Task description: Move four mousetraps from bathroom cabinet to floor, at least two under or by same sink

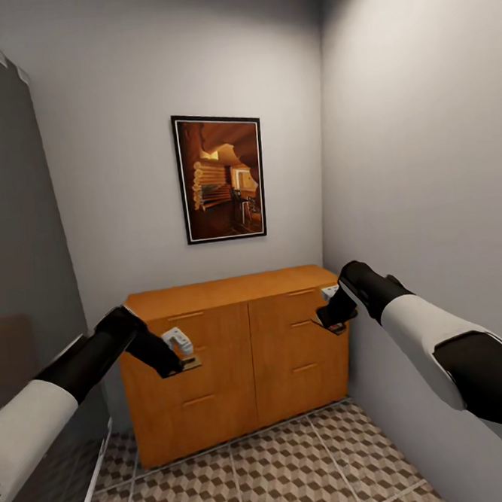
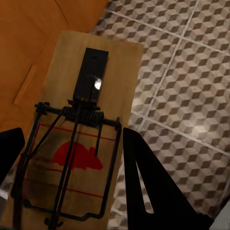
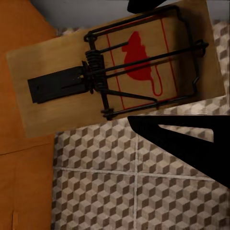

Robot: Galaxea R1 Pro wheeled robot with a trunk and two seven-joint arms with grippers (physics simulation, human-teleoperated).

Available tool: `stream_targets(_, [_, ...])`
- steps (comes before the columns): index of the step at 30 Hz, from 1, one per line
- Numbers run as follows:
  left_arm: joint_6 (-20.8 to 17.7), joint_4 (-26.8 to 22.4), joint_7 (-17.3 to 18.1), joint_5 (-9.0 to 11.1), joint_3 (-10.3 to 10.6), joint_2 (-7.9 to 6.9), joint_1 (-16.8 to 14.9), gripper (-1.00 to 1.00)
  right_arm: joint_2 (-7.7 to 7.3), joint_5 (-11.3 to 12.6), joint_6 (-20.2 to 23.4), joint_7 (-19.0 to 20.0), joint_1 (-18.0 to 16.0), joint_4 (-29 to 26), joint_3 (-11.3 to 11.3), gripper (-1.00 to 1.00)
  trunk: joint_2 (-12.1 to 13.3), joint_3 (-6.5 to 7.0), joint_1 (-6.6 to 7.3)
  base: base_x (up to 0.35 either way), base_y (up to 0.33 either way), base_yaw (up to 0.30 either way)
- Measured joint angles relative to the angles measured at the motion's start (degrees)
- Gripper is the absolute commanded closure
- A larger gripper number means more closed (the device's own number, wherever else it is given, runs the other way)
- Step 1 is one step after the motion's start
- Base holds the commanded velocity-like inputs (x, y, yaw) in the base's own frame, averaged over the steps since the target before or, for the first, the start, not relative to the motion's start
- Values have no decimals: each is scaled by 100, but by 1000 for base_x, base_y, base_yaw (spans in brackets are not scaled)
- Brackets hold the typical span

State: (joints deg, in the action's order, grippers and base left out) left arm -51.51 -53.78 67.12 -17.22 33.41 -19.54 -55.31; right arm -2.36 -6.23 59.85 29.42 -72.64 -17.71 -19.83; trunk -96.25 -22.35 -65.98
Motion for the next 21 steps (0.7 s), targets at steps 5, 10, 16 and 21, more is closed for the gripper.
stream_targets(5, [-367,641,-877,47,-38,493,1,100,28,33,-495,-3,6,275,-5,100,0,0,0,-23,0,0])
stream_targets(10, [-488,2379,-2843,535,-922,1616,6,100,63,50,-1218,-27,235,926,7,100,0,0,0,-3,0,0])
stream_targets(16, [959,4005,-5011,1546,-1956,2325,6,100,70,56,-1564,-88,521,1181,33,100,0,-1,0,0,0,0])
stream_targets(21, [2088,4987,-6424,2429,-2220,2614,20,100,72,209,-1713,-195,845,1213,63,100,-1,-1,0,0,0,0])
